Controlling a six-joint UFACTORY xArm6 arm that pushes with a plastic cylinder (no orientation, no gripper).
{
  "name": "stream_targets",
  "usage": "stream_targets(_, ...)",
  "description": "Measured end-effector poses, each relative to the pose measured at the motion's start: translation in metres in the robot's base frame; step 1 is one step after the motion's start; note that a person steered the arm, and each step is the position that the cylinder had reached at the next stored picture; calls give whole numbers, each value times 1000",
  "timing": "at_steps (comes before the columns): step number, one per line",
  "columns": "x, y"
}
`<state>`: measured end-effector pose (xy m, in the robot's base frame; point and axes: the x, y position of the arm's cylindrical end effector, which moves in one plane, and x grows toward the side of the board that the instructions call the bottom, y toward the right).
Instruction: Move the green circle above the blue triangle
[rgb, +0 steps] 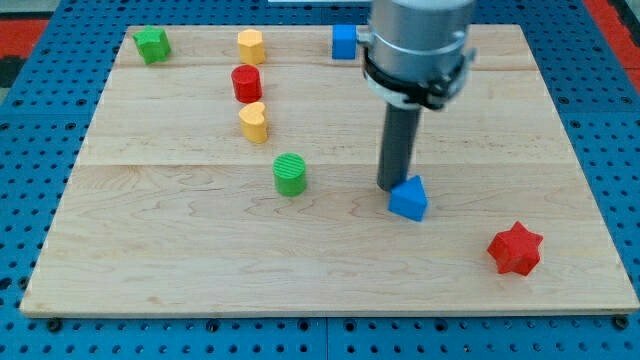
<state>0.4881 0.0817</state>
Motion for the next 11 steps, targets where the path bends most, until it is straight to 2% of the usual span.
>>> stream_targets(1,24,2)
stream_targets(2,39,40)
stream_targets(3,39,16)
stream_targets(4,39,-89)
stream_targets(5,17,-199)
stream_targets(6,-13,-191)
stream_targets(7,-25,-106)
stream_targets(8,-32,-108)
stream_targets(9,-39,-67)
stream_targets(10,-28,7)
stream_targets(11,-17,40)
